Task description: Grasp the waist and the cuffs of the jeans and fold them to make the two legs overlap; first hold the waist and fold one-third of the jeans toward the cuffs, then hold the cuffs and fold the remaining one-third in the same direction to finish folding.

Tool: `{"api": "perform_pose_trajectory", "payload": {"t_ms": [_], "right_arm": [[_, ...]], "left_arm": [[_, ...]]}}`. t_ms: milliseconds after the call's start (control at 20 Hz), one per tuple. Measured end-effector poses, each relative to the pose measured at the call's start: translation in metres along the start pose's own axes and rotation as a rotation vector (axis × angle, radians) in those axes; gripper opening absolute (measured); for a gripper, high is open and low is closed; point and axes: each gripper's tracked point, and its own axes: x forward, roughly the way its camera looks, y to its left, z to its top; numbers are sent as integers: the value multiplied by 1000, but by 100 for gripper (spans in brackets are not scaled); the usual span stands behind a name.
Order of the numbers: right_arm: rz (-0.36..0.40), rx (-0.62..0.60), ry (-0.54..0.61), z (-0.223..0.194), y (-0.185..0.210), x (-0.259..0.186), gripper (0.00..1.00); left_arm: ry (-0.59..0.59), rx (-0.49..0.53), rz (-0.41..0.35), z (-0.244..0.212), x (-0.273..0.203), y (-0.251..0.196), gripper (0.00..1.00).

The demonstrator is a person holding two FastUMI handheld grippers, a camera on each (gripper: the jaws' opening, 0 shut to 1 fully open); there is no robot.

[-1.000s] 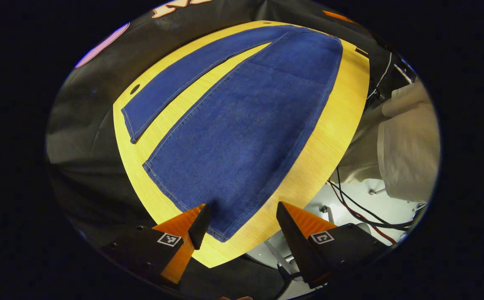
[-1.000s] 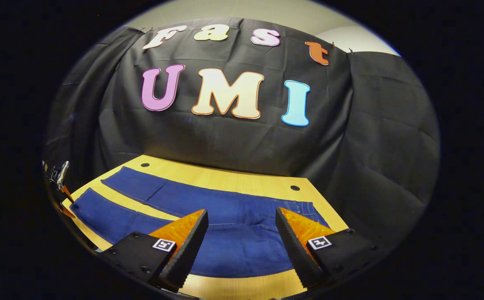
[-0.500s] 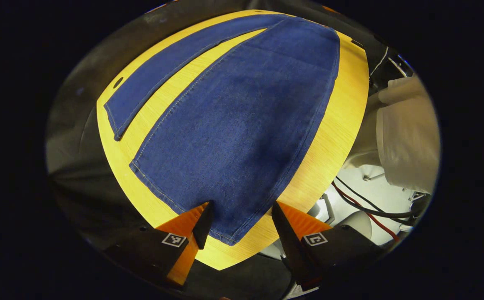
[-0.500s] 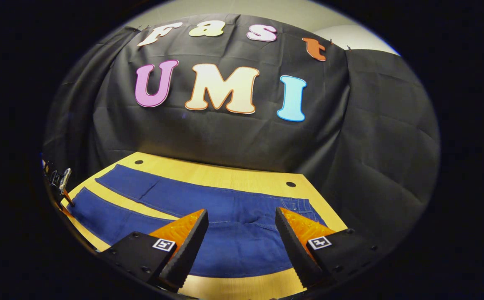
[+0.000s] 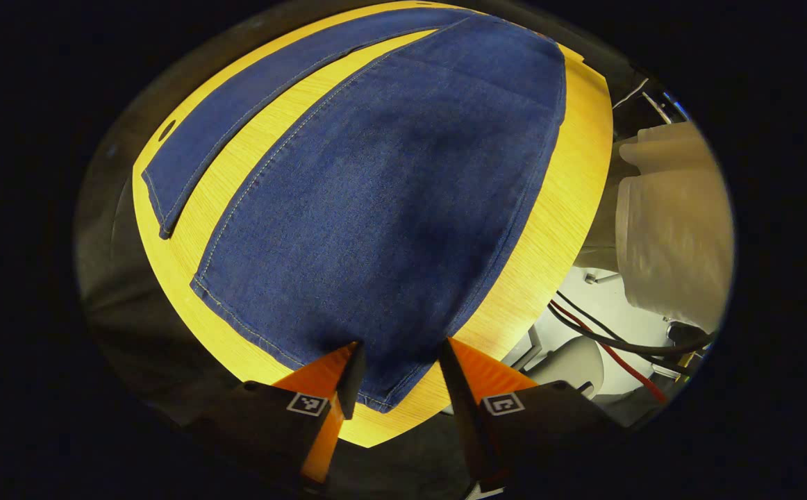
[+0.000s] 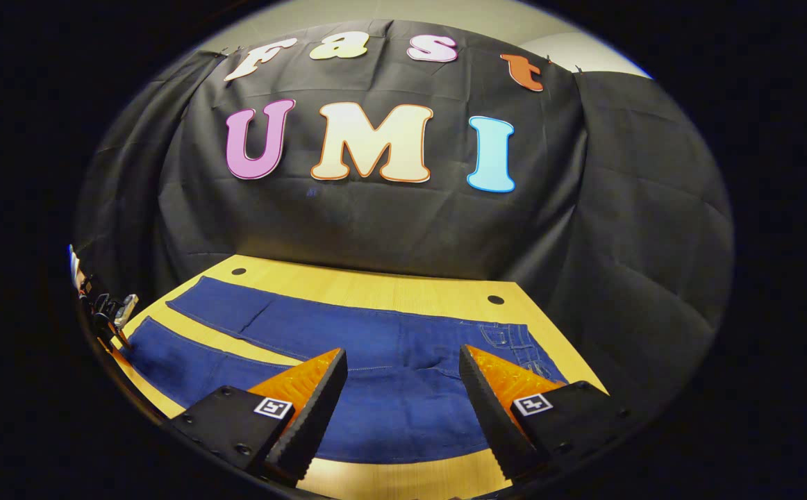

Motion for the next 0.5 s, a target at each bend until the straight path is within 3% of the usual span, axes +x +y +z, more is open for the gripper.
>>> {"api": "perform_pose_trajectory", "payload": {"t_ms": [200,250,300,350,500], "right_arm": [[35,19,33,-9,-1,-1,100],[48,18,42,-13,0,-2,99],[62,12,52,-15,0,-5,100],[79,0,65,-18,-1,-7,99],[128,-86,136,-36,-11,-12,99]], "left_arm": [[-2,50,15,7,2,-1,36],[-3,68,22,7,3,-2,21],[-12,73,30,9,3,-3,14],[-8,64,30,9,3,-3,0],[-25,43,16,9,3,-2,0]]}}
